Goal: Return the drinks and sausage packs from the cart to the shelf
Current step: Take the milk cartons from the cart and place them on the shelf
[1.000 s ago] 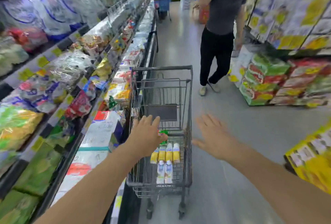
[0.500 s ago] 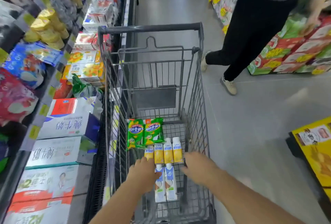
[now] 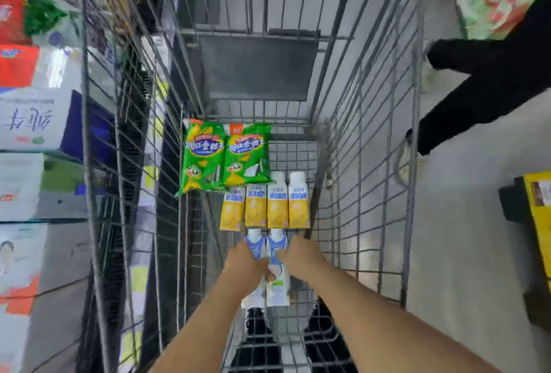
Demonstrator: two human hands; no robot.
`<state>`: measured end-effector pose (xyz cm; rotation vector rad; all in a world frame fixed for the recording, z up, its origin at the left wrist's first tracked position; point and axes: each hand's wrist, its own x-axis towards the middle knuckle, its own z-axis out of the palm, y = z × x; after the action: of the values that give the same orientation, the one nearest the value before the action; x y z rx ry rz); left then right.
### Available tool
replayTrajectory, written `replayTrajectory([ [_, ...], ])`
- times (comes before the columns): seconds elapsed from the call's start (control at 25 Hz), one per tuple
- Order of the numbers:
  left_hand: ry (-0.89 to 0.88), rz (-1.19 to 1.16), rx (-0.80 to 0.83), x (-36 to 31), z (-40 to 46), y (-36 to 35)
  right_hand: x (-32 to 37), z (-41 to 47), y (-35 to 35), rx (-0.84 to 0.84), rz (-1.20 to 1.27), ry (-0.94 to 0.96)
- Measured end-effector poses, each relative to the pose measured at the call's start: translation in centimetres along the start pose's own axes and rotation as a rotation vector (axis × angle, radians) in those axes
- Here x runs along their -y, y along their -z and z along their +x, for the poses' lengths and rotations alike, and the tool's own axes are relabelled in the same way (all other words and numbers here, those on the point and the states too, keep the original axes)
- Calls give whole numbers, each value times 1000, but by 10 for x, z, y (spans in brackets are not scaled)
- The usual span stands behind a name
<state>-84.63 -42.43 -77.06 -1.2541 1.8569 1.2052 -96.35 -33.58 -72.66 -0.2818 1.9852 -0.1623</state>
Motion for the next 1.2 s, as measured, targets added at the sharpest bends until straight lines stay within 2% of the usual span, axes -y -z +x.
replayTrajectory([
  [0.16,35,-99,-14,-3,10,-4,1,17,-14,92,119,-40],
  [0.36,103,-222,-59,-5,9,-1,-2,21,-14,37,188,-43],
  [0.56,129,-206,13,1,2,10,-4,23,-17,96,128,40],
  [0.72,130,-318,-30,-3,-10,21,5,7,0,65,175,160],
  [0.92,-76,-371,-153,-51,-51,88,48,-44,61,-99,168,276],
  [1.2,-380,-309,-312,-139,-199,235,138,-197,178,-266,204,567],
])
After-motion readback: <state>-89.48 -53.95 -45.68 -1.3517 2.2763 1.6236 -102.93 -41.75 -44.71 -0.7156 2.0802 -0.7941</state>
